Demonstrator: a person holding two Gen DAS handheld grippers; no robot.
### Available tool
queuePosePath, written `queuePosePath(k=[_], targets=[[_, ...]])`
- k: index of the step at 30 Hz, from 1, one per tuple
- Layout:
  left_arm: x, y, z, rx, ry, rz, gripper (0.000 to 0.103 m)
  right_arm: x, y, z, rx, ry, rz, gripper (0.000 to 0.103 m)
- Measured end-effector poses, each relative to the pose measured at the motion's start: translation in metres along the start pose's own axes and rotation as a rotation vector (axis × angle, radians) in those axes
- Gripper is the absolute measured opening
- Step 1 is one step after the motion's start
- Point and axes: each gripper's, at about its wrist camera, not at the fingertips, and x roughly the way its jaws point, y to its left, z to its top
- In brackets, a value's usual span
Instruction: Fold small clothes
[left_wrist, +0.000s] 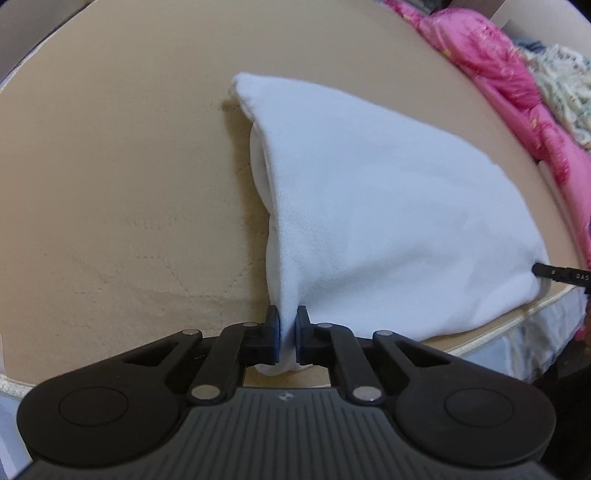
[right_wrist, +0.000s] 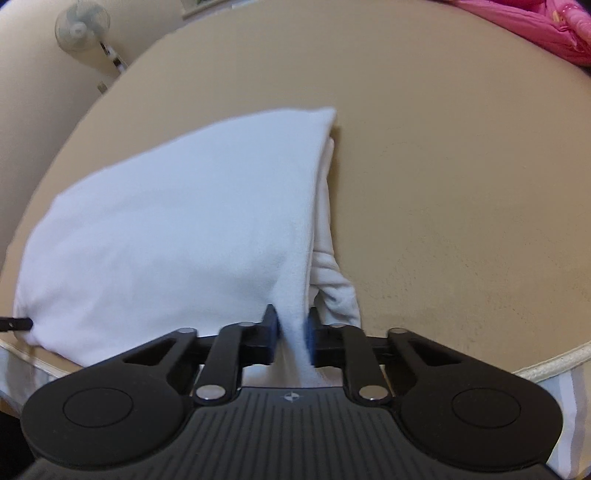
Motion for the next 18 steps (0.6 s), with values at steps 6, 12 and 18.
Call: queuePosePath(k=[6,12,18], targets=[[-0.039,0.018,-0.014,-0.034,-0.072,-0.121,0.007,-0.035,-0.017,-0.004,0.055,-0.071,0.124,0.008],[-0.023,0.033,-0.034,0.011,0.054,-0.086,0.009,-0.030,-0.026,-0.024,0.019,0.051,0.115,0.013],[-0.024,0.041,-0.018,-0.004,-0.016,-0.084,0.065,-0.031,-0.038,-0.016,0.024,-0.009,-0.008,0.033]])
